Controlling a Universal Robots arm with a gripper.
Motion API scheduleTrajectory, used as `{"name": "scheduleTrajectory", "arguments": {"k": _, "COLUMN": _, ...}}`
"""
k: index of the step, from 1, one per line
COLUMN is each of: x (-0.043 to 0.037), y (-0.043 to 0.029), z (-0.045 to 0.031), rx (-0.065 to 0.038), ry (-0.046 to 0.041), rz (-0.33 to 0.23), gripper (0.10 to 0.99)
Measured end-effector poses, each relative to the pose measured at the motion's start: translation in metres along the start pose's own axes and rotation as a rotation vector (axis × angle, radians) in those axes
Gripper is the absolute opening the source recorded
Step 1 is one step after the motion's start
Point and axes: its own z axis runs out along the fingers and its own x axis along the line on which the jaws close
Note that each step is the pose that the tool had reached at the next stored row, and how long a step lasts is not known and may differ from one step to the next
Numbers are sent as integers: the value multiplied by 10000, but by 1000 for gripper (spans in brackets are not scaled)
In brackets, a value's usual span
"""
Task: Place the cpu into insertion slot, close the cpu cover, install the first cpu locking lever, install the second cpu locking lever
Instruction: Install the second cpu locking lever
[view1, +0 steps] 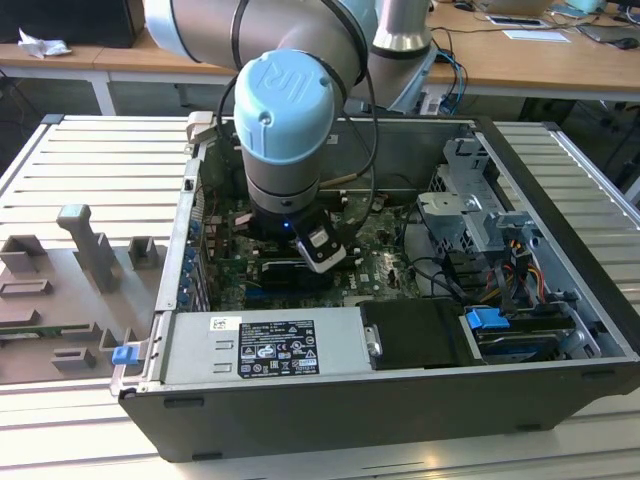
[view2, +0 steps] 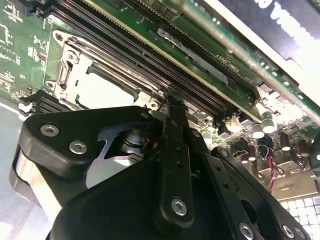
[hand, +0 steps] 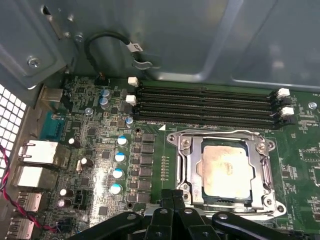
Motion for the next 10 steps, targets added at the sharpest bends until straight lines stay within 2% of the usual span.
{"name": "scheduleTrajectory", "arguments": {"k": 6, "x": 11, "y": -2, "z": 9, "rx": -1, "ry": 1, "rz": -2, "gripper": 106}}
{"name": "scheduleTrajectory", "arguments": {"k": 10, "x": 9, "y": 22, "z": -51, "rx": -3, "ry": 1, "rz": -2, "gripper": 106}}
